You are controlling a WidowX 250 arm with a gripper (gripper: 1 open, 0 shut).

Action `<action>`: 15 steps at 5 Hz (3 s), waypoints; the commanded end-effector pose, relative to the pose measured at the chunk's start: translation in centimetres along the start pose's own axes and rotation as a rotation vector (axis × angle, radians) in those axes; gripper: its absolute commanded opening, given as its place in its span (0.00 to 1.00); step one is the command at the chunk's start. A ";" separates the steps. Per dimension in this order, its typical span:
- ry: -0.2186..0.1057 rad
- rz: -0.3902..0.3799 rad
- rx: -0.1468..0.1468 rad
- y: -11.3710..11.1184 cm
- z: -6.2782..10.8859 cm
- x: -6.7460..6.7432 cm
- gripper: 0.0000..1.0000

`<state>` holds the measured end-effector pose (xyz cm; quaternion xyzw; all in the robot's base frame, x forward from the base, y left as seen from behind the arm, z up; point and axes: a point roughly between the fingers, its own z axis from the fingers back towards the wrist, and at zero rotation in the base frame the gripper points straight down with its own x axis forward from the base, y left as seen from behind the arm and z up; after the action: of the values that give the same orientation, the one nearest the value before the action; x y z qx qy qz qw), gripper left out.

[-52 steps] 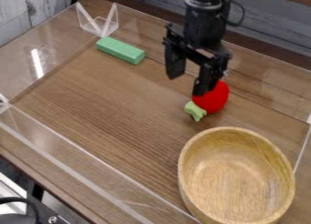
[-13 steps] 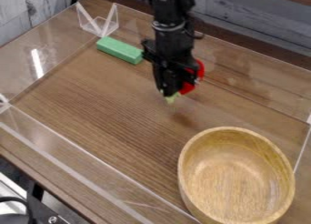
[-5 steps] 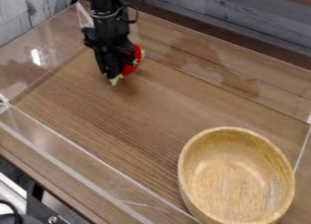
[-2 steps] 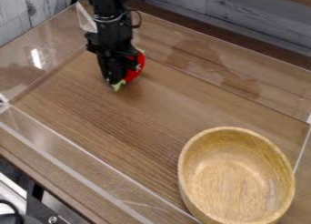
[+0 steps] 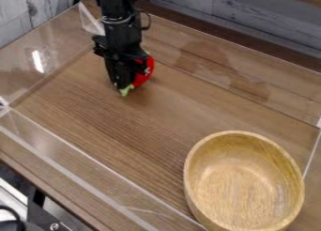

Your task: Move the red object to the left side of the table

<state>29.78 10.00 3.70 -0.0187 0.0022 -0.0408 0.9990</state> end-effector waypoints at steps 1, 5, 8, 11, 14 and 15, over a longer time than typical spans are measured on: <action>-0.060 -0.019 0.024 -0.4 2.3 0.7 0.00; -0.058 -0.093 0.006 -3.3 2.7 1.1 0.00; -0.054 -0.003 0.034 3.0 2.7 -3.5 0.00; -0.043 0.033 0.059 7.3 0.3 -4.3 0.00; -0.020 0.046 0.065 8.3 -0.9 -4.4 0.00; -0.012 0.048 0.067 8.5 -1.1 -4.5 0.00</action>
<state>26.16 17.78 2.03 0.0043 0.0021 -0.0299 0.9995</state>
